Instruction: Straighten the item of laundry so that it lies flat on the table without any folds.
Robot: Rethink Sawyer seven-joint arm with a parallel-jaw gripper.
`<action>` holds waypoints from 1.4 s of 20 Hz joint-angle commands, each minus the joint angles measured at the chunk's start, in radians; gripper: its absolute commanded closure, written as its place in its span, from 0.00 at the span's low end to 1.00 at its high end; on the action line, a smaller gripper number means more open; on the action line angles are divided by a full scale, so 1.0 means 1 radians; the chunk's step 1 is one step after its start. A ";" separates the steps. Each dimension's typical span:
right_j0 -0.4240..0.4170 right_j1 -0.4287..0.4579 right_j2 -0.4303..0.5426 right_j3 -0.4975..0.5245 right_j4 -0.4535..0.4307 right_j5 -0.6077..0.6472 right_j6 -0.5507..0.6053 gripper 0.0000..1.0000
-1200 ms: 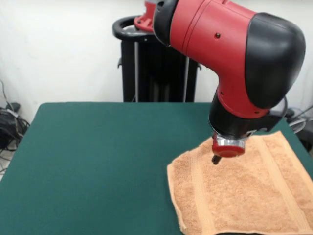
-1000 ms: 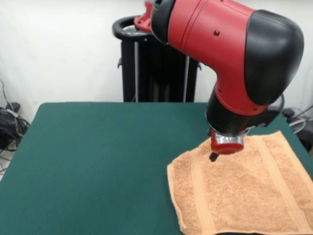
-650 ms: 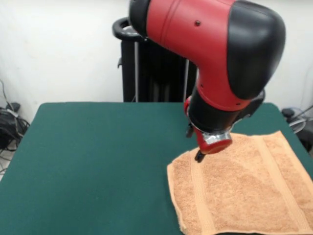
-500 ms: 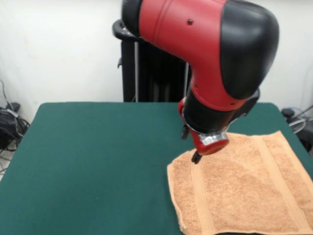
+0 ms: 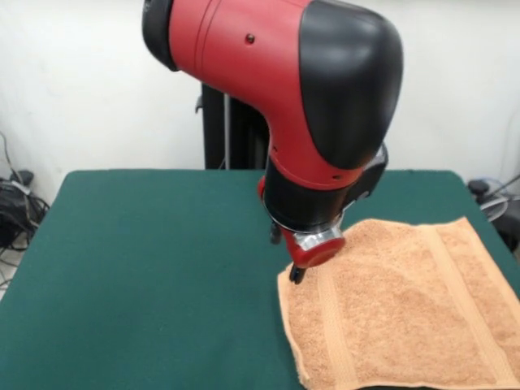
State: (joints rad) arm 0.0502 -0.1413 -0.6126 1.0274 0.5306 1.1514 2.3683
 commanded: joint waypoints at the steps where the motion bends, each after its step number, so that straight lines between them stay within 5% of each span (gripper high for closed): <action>1: -0.014 -0.011 0.192 0.079 -0.057 -0.121 -0.092 0.00; 7: -0.001 -0.051 0.252 0.172 -0.070 -0.222 -0.066 0.00; 17: -0.022 -0.025 0.321 0.182 -0.092 -0.318 -0.044 0.00; 28: -0.039 -0.057 0.345 0.207 -0.116 -0.284 -0.049 0.00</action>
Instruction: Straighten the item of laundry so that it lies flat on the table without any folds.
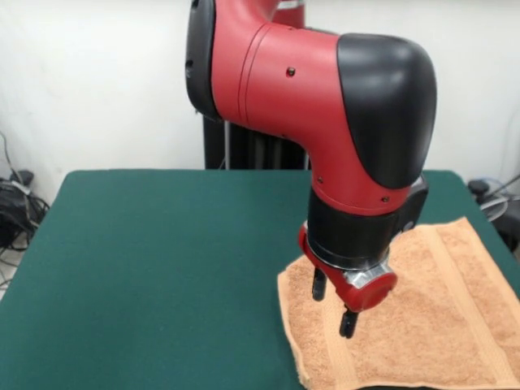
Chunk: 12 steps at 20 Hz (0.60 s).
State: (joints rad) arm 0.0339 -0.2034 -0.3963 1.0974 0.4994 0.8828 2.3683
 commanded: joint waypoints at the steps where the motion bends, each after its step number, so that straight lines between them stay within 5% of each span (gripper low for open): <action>1: -0.016 -0.003 0.128 0.150 -0.085 -0.019 -0.045 0.00; 12: 0.011 -0.058 0.131 0.222 -0.091 0.044 -0.022 0.00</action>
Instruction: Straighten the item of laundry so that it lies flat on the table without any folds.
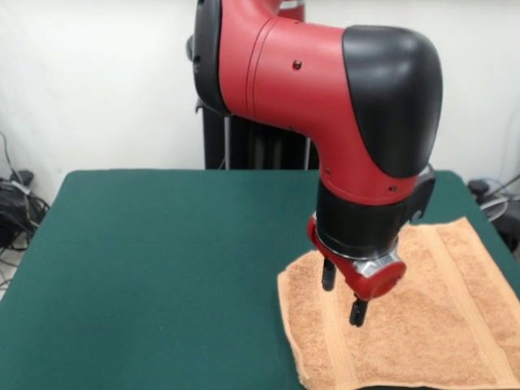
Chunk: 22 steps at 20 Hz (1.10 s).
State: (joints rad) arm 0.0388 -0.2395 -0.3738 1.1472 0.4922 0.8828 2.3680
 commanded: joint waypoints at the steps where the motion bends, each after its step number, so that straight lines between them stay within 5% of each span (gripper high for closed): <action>1: 0.005 -0.026 0.113 0.179 -0.084 0.046 -0.020 0.00; 22: -0.035 -0.085 0.204 0.385 -0.142 -0.157 -0.048 0.00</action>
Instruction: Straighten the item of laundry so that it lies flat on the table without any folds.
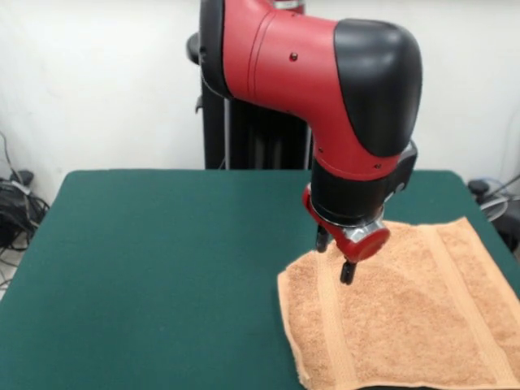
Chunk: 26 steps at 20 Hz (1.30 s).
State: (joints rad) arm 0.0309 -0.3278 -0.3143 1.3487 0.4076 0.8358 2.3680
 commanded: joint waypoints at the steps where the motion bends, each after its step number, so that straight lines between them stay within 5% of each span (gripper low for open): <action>1: -0.031 -0.001 0.150 0.194 -0.060 -0.117 -0.050 0.00; 18: -0.110 -0.087 0.230 0.345 -0.139 -0.193 -0.070 0.00; 26: -0.122 -0.004 0.274 0.300 -0.174 -0.281 -0.018 0.00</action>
State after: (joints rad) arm -0.0762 -0.3919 -0.1716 1.5979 0.2811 0.6842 2.3680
